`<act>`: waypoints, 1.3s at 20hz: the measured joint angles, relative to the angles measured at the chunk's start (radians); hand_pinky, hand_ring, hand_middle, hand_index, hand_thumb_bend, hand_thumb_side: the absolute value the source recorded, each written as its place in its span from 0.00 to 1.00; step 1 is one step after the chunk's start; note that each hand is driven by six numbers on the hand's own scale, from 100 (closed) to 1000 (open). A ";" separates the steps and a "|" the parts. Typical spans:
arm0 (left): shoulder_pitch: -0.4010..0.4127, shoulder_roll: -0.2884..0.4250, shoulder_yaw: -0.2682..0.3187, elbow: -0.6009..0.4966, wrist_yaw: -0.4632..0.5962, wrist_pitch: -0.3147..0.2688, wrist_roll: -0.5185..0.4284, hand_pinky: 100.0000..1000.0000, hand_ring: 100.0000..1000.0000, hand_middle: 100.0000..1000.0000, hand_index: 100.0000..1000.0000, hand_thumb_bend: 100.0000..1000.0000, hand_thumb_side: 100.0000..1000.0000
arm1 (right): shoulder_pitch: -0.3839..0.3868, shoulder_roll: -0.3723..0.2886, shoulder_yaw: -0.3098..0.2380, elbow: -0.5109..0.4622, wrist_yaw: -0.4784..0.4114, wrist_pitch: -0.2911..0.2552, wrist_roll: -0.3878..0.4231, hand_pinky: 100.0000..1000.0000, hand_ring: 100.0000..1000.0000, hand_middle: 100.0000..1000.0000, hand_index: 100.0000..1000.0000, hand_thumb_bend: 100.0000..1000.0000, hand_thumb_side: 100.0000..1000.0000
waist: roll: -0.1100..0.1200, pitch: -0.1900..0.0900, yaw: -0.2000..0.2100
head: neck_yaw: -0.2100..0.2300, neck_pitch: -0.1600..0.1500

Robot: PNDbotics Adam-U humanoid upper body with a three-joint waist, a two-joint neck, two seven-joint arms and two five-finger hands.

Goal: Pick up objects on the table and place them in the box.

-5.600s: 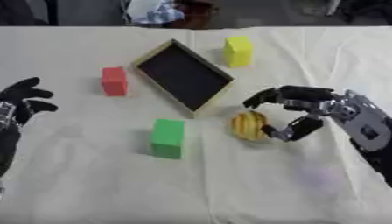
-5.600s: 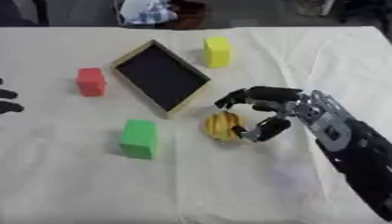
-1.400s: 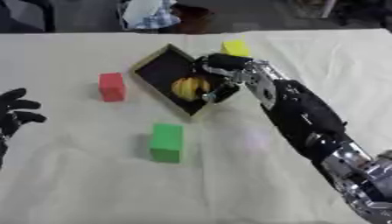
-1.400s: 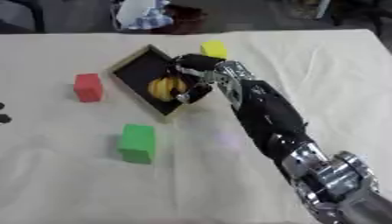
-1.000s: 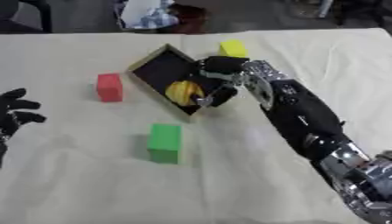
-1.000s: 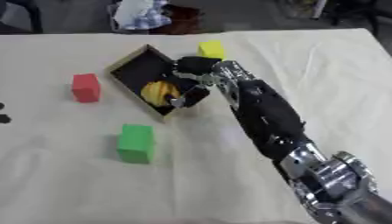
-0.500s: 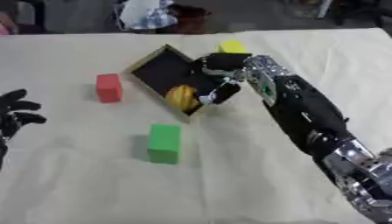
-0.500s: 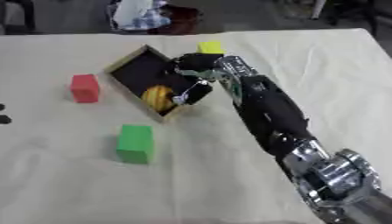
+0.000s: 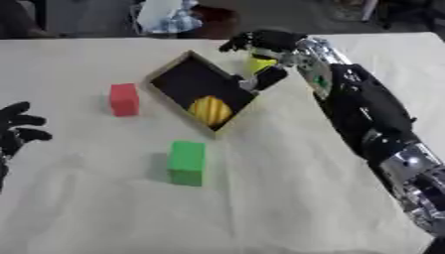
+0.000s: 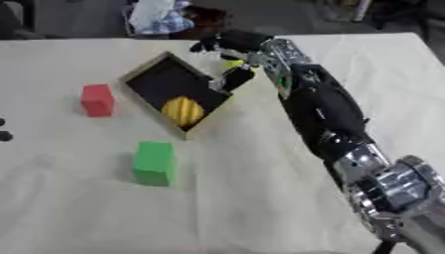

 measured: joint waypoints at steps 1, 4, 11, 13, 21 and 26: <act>0.000 0.000 0.000 0.000 0.000 0.000 0.000 0.79 0.59 0.62 0.86 0.00 0.87 | 0.000 0.000 -0.001 0.001 0.000 0.003 -0.003 0.90 0.97 1.00 1.00 0.08 0.37 | 0.000 0.000 0.000 | 0.000 -0.002; -0.002 0.000 0.000 0.000 0.000 -0.001 -0.001 0.79 0.59 0.62 0.86 0.00 0.86 | -0.006 -0.038 -0.043 0.040 -0.008 0.030 -0.030 0.93 1.00 1.00 1.00 0.05 0.38 | 0.000 0.001 0.027 | -0.008 -0.016; -0.011 0.000 -0.011 0.000 0.000 -0.006 -0.011 0.79 0.58 0.62 0.86 0.00 0.87 | -0.040 -0.080 -0.181 0.198 0.031 0.138 -0.124 0.95 1.00 1.00 1.00 0.02 0.41 | 0.000 0.001 0.070 | -0.038 -0.035; -0.013 0.000 -0.012 0.000 0.000 -0.006 -0.012 0.79 0.58 0.62 0.86 0.00 0.87 | -0.044 -0.079 -0.190 0.222 0.040 0.173 -0.140 0.94 1.00 1.00 1.00 0.02 0.42 | 0.000 0.001 0.073 | -0.042 -0.039; -0.016 0.000 -0.012 0.000 0.000 -0.007 -0.016 0.79 0.58 0.62 0.86 0.00 0.87 | -0.043 -0.069 -0.170 0.236 0.040 0.275 -0.128 0.94 1.00 1.00 1.00 0.07 0.45 | 0.000 0.001 0.075 | -0.049 -0.043; -0.016 0.000 -0.012 0.000 0.000 -0.008 -0.017 0.80 0.58 0.62 0.86 0.00 0.87 | -0.043 -0.069 -0.161 0.265 0.051 0.266 -0.069 0.94 1.00 1.00 1.00 0.10 0.44 | 0.000 0.001 0.072 | -0.051 -0.043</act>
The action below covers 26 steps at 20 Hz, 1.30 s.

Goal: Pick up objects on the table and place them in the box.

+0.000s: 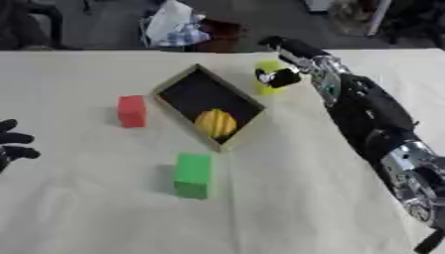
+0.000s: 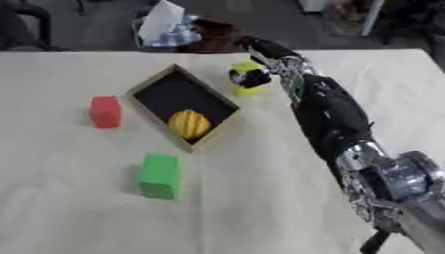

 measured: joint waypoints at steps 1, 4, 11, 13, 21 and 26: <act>0.000 0.000 0.000 0.000 0.000 0.000 0.000 0.80 0.58 0.62 0.86 0.00 0.87 | 0.000 0.000 0.001 0.002 0.004 -0.004 0.014 0.93 1.00 1.00 1.00 0.10 0.44 | 0.000 0.000 -0.002 | -0.001 0.000; 0.000 0.000 0.000 0.000 0.000 0.000 0.000 0.80 0.58 0.62 0.86 0.00 0.87 | 0.000 0.000 0.001 0.006 0.018 -0.013 0.046 0.93 1.00 1.00 1.00 0.11 0.42 | 0.000 0.000 -0.003 | -0.002 0.000; 0.000 0.000 0.000 0.000 0.000 0.000 0.000 0.80 0.58 0.62 0.86 0.00 0.87 | 0.008 -0.001 -0.007 0.005 0.057 0.027 0.014 0.93 1.00 1.00 1.00 0.13 0.37 | 0.000 0.000 -0.002 | -0.007 -0.008; 0.000 0.000 0.000 0.000 0.000 0.000 0.000 0.80 0.58 0.62 0.86 0.00 0.87 | 0.008 -0.001 -0.010 0.005 0.070 0.042 -0.014 0.93 1.00 1.00 1.00 0.13 0.36 | 0.000 0.000 -0.002 | -0.008 -0.008; -0.001 0.000 -0.005 0.000 0.000 0.000 -0.001 0.80 0.58 0.62 0.86 0.00 0.88 | 0.012 -0.002 -0.017 0.016 0.100 0.087 -0.089 0.92 1.00 1.00 1.00 0.09 0.39 | 0.000 0.005 0.006 | -0.017 -0.009; -0.003 0.000 -0.006 0.000 0.000 -0.001 -0.002 0.80 0.58 0.62 0.86 0.00 0.88 | 0.021 -0.002 -0.020 0.036 0.100 0.110 -0.100 0.91 0.99 1.00 1.00 0.08 0.40 | 0.000 0.012 0.016 | -0.025 -0.017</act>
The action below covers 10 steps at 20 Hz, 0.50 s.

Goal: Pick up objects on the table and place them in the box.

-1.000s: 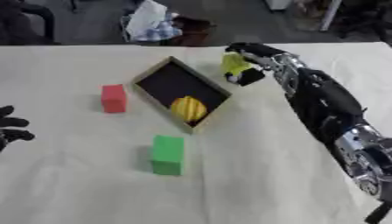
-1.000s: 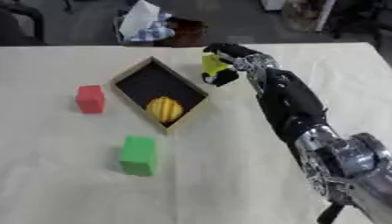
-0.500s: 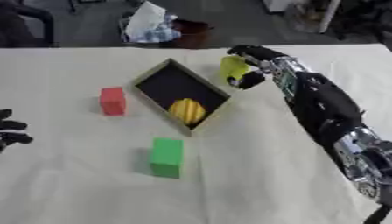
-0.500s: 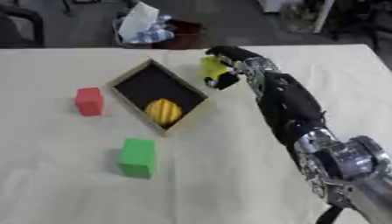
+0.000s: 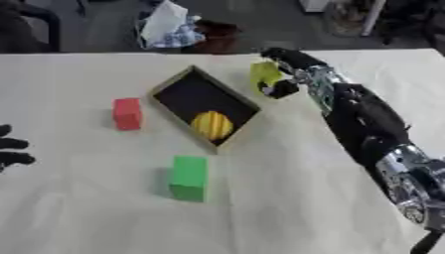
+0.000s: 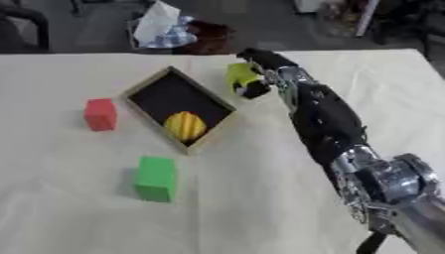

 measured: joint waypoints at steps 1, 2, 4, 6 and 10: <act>0.000 0.000 0.000 0.000 0.000 0.000 0.000 0.80 0.58 0.62 0.86 0.00 0.88 | 0.001 0.000 -0.001 0.002 0.000 0.006 -0.003 0.90 0.98 1.00 1.00 0.07 0.39 | 0.000 0.000 0.001 | -0.001 0.000; 0.000 0.000 0.000 0.000 0.000 0.000 -0.001 0.80 0.58 0.62 0.86 0.00 0.88 | 0.002 0.000 -0.001 0.003 0.000 0.013 -0.006 0.87 0.96 0.99 1.00 0.06 0.35 | 0.000 0.001 0.002 | -0.002 0.000; 0.000 0.000 0.000 0.000 0.000 0.000 -0.002 0.80 0.58 0.62 0.86 0.00 0.89 | 0.004 0.000 -0.001 0.005 0.000 0.024 -0.015 0.81 0.89 0.96 0.99 0.05 0.31 | 0.000 0.003 0.003 | -0.005 -0.001; -0.001 0.000 0.000 0.000 0.000 0.000 -0.003 0.80 0.58 0.62 0.86 0.00 0.89 | 0.004 0.000 -0.003 0.005 0.000 0.033 -0.028 0.71 0.79 0.89 0.94 0.00 0.16 | 0.000 0.003 0.005 | -0.008 -0.001; -0.001 0.000 0.000 0.000 0.000 0.001 -0.004 0.80 0.58 0.62 0.86 0.00 0.89 | 0.008 0.002 -0.004 -0.002 0.002 0.050 -0.078 0.57 0.60 0.68 0.78 0.00 0.00 | 0.000 0.003 0.006 | -0.009 -0.002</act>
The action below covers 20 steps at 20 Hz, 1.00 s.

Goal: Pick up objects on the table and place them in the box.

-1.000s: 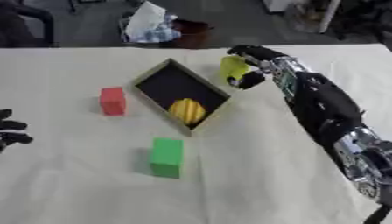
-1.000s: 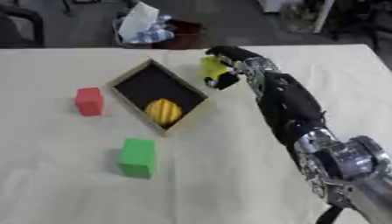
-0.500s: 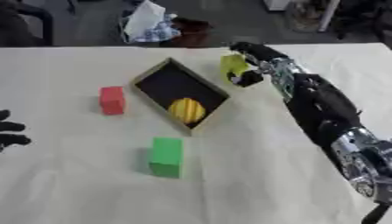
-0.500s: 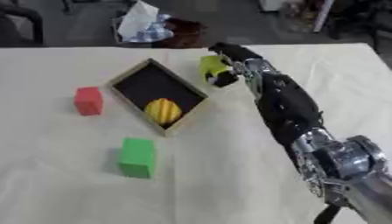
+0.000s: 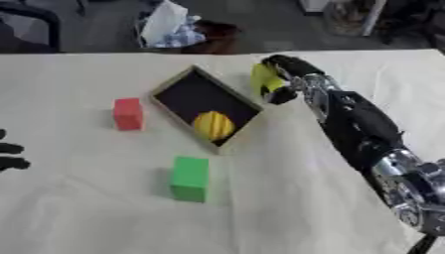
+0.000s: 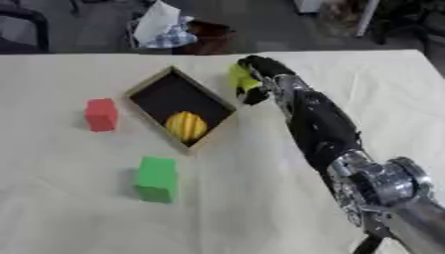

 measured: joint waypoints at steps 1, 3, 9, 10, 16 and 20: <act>-0.001 0.000 0.000 0.000 0.000 0.000 0.000 0.80 0.58 0.62 0.86 0.00 0.89 | 0.004 0.000 0.000 -0.004 0.000 0.004 -0.016 0.57 0.60 0.68 0.78 0.00 0.00 | 0.000 0.000 0.000 | 0.000 -0.001; -0.002 0.000 0.000 0.000 0.000 0.001 -0.001 0.80 0.58 0.62 0.86 0.00 0.89 | 0.009 0.000 0.000 -0.013 0.001 0.006 -0.050 0.52 0.54 0.57 0.69 0.00 0.00 | 0.000 0.000 0.000 | -0.001 -0.003; -0.004 0.000 0.000 0.000 0.000 0.001 -0.001 0.80 0.59 0.62 0.86 0.00 0.89 | 0.009 0.004 0.021 -0.082 -0.006 -0.045 -0.121 0.53 0.54 0.53 0.68 0.00 0.00 | 0.000 0.000 -0.006 | -0.002 -0.003; -0.004 0.000 0.000 0.000 0.000 0.001 -0.001 0.80 0.59 0.62 0.86 0.00 0.89 | 0.008 0.006 0.031 -0.099 -0.012 -0.060 -0.119 0.54 0.54 0.54 0.69 0.00 0.00 | 0.000 0.000 -0.007 | -0.002 -0.003; -0.004 0.000 0.000 0.000 0.000 0.002 0.000 0.80 0.59 0.62 0.86 0.00 0.88 | 0.005 0.035 0.129 -0.215 -0.070 -0.154 -0.051 0.56 0.56 0.56 0.72 0.00 0.00 | 0.000 0.000 -0.009 | -0.002 -0.003; -0.005 0.000 0.000 0.000 0.000 0.002 0.000 0.80 0.59 0.62 0.86 0.00 0.88 | 0.022 0.056 0.194 -0.259 -0.105 -0.222 0.015 0.57 0.57 0.56 0.73 0.00 0.00 | 0.000 0.000 -0.007 | -0.002 -0.003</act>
